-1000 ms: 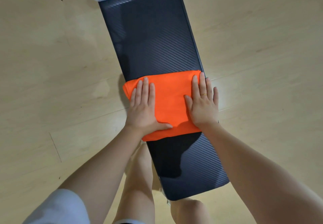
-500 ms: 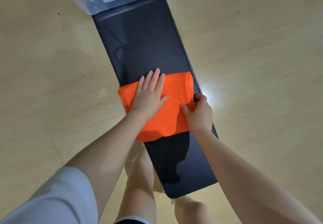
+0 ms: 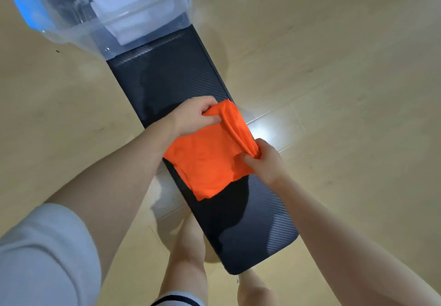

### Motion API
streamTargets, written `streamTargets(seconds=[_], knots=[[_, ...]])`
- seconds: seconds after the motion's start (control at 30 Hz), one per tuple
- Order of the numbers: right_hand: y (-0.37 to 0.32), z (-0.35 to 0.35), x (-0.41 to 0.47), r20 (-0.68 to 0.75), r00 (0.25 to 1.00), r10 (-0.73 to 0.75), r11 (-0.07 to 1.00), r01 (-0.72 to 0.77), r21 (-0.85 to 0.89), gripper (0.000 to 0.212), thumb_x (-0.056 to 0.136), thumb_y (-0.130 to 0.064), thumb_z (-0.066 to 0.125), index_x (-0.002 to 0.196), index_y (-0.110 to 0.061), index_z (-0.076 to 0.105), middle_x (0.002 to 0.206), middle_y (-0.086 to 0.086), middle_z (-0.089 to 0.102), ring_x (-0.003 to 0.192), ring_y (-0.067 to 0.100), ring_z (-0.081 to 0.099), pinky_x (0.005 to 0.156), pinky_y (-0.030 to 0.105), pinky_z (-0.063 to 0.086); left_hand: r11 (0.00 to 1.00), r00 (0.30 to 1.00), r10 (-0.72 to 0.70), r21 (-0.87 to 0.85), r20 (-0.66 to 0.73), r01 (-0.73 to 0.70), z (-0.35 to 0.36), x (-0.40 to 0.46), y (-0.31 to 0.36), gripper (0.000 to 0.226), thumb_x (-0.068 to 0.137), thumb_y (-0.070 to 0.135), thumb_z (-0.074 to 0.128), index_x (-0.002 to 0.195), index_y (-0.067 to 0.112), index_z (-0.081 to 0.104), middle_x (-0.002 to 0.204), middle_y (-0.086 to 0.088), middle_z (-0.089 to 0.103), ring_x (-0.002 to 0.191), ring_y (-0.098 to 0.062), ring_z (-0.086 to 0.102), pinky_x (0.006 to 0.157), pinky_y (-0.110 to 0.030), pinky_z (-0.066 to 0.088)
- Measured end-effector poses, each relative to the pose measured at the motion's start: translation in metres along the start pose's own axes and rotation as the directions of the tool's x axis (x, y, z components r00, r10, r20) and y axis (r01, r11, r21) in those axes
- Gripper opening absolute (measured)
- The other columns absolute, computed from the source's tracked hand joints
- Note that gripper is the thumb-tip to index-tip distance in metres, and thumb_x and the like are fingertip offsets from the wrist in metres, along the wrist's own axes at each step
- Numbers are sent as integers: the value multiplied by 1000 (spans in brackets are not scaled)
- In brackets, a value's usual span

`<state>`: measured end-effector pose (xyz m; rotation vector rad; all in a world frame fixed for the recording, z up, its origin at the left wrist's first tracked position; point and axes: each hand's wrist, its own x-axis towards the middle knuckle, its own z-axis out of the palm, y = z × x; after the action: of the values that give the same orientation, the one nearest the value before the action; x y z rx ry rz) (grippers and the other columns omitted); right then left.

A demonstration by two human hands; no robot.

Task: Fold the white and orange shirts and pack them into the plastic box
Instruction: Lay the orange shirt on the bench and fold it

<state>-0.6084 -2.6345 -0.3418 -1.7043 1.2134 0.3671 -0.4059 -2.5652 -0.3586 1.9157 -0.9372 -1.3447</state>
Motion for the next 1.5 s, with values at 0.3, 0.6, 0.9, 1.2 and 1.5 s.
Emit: streamTargets(seconds=[0.3, 0.6, 0.9, 1.2, 1.5], knots=[[-90, -63, -8, -85, 760, -644, 721, 567, -399, 31, 79, -7, 51, 108, -2, 60, 99, 18, 65, 88, 36, 61, 70, 35, 38, 978, 959, 175, -73, -225, -196, -74, -79, 49, 26, 78, 10, 70, 77, 35, 60, 73, 18, 68, 71, 4, 61, 76, -14, 49], [-1, 21, 5, 103, 716, -691, 405, 500, -765, 13, 61, -18, 57, 72, -11, 58, 75, 8, 62, 73, 30, 55, 76, 34, 35, 903, 980, 159, 418, -120, -96, 23, -114, -51, 51, 64, 20, 53, 112, 9, 68, 103, -6, 72, 106, -11, 48, 82, 8, 25], [4, 7, 13, 228, 871, -435, 845, 483, -230, 35, 68, -15, 51, 100, -9, 64, 91, -1, 64, 84, 25, 60, 73, 14, 36, 991, 970, -97, -107, -224, 74, 49, -118, -69, 22, 62, 32, 50, 67, 11, 43, 58, -1, 39, 55, -6, 33, 53, -25, 28], [-37, 16, 68, -26, 961, -275, 961, 276, 18, 15, 86, -12, 60, 101, -12, 62, 91, -5, 61, 86, 11, 53, 67, 3, 36, 944, 841, -288, -283, -458, 169, 25, -69, -51, 17, 85, 28, 61, 100, 22, 55, 90, 13, 58, 81, -2, 55, 71, -10, 40], [-42, 35, 92, -182, 972, -148, 983, 125, -132, 28, 96, -33, 44, 108, -9, 54, 102, 13, 64, 95, 31, 58, 71, 32, 39, 872, 670, -227, 159, -706, 463, 30, -43, -73, 33, 99, 26, 38, 79, 5, 55, 71, -13, 58, 72, -30, 54, 59, -32, 29]])
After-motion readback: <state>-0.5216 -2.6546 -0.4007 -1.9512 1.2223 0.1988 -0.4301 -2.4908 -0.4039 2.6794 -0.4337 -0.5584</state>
